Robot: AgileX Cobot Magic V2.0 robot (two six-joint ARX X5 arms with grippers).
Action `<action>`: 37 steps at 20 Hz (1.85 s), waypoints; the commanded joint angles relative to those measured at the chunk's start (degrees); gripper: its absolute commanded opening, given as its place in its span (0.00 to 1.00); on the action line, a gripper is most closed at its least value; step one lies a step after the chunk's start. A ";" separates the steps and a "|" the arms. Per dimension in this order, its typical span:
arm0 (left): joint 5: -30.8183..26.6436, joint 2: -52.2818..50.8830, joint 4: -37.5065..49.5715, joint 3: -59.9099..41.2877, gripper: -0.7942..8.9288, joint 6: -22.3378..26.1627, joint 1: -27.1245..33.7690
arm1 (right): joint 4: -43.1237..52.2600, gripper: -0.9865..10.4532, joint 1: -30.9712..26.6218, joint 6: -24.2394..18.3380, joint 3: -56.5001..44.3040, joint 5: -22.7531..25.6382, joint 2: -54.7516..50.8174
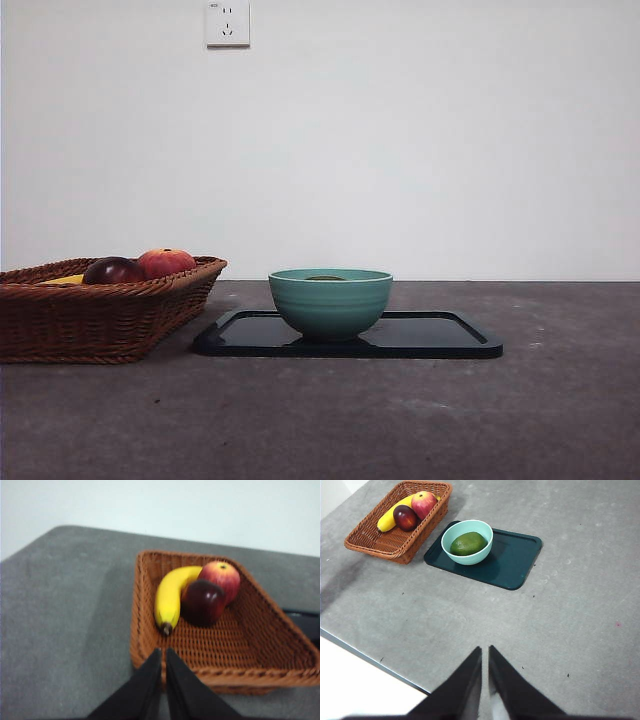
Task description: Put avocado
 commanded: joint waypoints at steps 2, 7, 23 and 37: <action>0.24 -0.74 0.66 -0.66 0.10 1.51 0.11 | 0.57 0.10 0.50 0.55 0.59 0.04 0.15; 0.22 -1.16 0.72 -1.97 0.10 3.96 0.11 | 0.55 0.10 0.50 0.55 0.59 0.04 0.15; 0.07 -1.16 -0.83 -2.05 0.10 4.44 0.96 | 0.55 0.10 0.50 0.55 0.59 0.04 0.15; 0.07 -1.16 -0.83 -2.03 0.10 4.44 0.96 | 0.98 0.10 -3.93 -4.57 0.57 0.26 -0.33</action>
